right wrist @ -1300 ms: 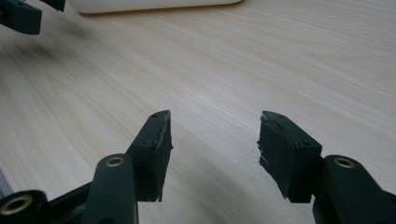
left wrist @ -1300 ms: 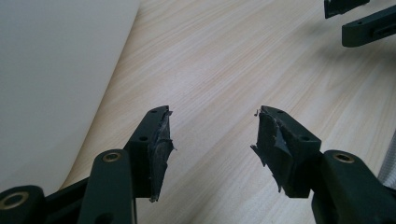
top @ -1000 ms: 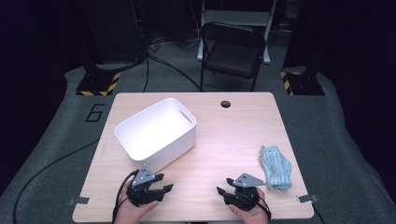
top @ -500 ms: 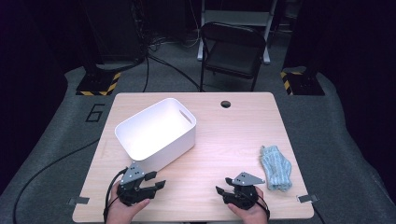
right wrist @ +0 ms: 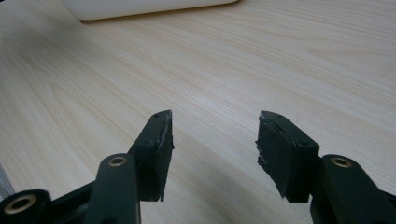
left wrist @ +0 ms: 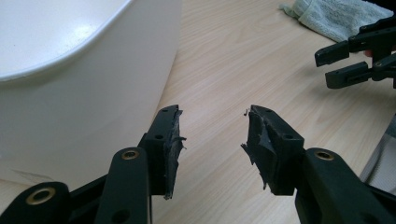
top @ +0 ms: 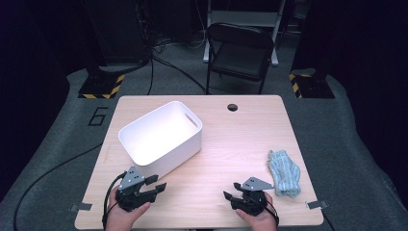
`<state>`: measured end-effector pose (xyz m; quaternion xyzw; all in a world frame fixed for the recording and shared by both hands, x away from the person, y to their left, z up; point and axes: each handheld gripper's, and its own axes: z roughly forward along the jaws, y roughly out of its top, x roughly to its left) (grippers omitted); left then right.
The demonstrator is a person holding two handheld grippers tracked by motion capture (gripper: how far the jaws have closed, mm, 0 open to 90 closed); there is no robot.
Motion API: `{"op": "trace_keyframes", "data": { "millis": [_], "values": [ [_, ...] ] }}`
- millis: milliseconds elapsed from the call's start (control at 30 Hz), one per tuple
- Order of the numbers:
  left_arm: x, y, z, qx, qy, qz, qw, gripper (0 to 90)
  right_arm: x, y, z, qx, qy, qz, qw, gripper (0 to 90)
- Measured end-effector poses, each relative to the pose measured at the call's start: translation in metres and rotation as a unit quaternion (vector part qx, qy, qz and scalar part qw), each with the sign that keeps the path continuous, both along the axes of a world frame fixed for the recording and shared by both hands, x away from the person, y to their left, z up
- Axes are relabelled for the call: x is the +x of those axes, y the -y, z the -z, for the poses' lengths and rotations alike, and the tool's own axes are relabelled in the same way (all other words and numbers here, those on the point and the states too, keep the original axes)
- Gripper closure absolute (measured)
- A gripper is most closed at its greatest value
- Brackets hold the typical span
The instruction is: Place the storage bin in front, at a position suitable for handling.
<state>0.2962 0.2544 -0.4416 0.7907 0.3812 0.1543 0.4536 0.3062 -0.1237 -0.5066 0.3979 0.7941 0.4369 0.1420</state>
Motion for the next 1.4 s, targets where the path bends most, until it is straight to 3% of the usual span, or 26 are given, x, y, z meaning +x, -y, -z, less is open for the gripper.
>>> {"op": "trace_keyframes", "data": {
  "millis": [267, 333, 700, 900, 1133, 1400],
  "values": [
    [0.0, 0.001, -0.009, -0.016, 0.004, -0.002, 0.9999, 50.0, -0.001, 0.002, 0.0, 0.005, -0.001, 0.005, 1.0, 45.2],
    [0.002, 0.001, -0.014, -0.004, 0.004, 0.005, 1.0, 50.8, -0.001, 0.003, 0.0, 0.006, -0.003, 0.008, 0.9999, 45.2],
    [0.012, 0.0, -0.036, 0.008, 0.022, -0.002, 0.9997, 53.4, -0.002, 0.007, 0.0, 0.009, -0.001, 0.018, 0.9998, 45.0],
    [0.021, -0.002, -0.048, 0.005, 0.014, -0.013, 0.9998, 55.0, -0.002, 0.01, -0.001, 0.015, -0.004, 0.028, 0.9995, 45.2],
    [0.031, 0.0, -0.057, 0.012, 0.008, -0.007, 0.9999, 56.7, -0.002, 0.012, -0.001, 0.021, -0.004, 0.029, 0.9993, 45.4],
    [0.039, 0.002, -0.065, -0.008, 0.017, -0.01, 0.9998, 52.8, -0.002, 0.013, -0.002, 0.023, 0.0, 0.04, 0.9989, 44.4]
  ]
}}
